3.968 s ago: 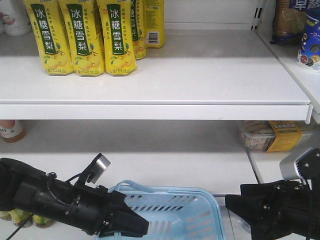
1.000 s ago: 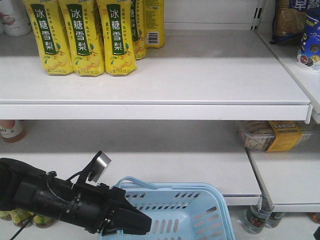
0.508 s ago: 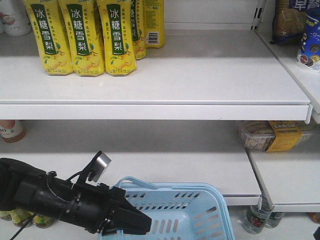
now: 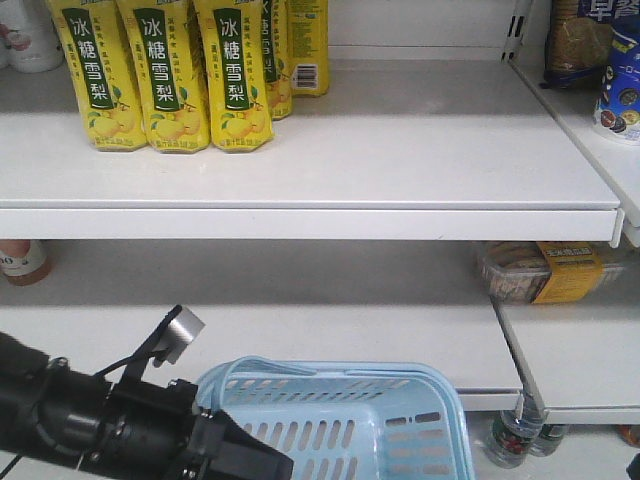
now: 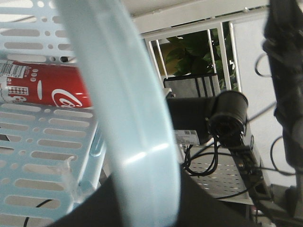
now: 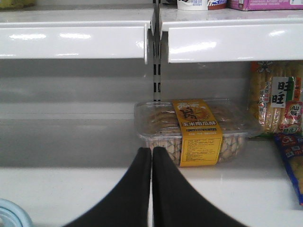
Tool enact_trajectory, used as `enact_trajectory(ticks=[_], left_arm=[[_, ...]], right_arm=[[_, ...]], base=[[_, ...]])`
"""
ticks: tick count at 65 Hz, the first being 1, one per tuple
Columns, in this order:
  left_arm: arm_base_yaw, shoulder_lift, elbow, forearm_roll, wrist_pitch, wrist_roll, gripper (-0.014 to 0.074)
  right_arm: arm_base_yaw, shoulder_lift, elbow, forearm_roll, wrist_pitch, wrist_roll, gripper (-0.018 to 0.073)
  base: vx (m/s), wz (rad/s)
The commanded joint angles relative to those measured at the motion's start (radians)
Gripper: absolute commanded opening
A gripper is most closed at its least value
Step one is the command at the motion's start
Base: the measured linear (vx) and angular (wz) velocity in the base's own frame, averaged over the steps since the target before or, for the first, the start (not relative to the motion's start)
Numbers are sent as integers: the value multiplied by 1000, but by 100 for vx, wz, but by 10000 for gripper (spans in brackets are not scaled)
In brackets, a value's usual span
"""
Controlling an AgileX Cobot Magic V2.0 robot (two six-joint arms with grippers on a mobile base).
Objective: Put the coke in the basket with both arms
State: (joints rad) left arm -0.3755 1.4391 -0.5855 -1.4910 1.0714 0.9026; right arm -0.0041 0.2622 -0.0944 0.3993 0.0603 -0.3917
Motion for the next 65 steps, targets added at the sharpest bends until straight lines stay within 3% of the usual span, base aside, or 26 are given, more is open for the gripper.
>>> enact_trajectory(ticks=[1,14,23,28,36,44,51,58,65], left_arm=[[-32,-179,23,-134,17,14,-6],[-82,-509,107,-81,-285,13,-6],[-83,-701,158,67,-464,7,-6],[-83,-808,192,194,-533,-40,-6],[-83,-942,250,419,-613,-245,-6],[-83,-1036,315,653,-686,-517,-6],[-83,-1099,374,858,-765,-706,-6],[-83,-1146,433,1046,-854,-850,-6],[-81,-1188,488,1233,-954,-936,-6]], right_arm=[[-5,10,-31,1,-68,-10,-10],[-5,10,-31,1,-68,-10,-10],[-5,10,-31,1,-68,-10,-10],[-5,10,-31,1,-69,-10,-10],[-5,11,-31,1,-69,-10,-10],[-5,11,-31,1,-69,-10,-10],[-5,11,-31,1,-69,-10,-10],[-5,11,-31,1,-69,-10,-10],[-5,11,-31,1,-69,-10,-10]], base=[[0,0],[0,0],[0,0],[0,0],[0,0],[0,0],[0,0],[0,0],[0,0]])
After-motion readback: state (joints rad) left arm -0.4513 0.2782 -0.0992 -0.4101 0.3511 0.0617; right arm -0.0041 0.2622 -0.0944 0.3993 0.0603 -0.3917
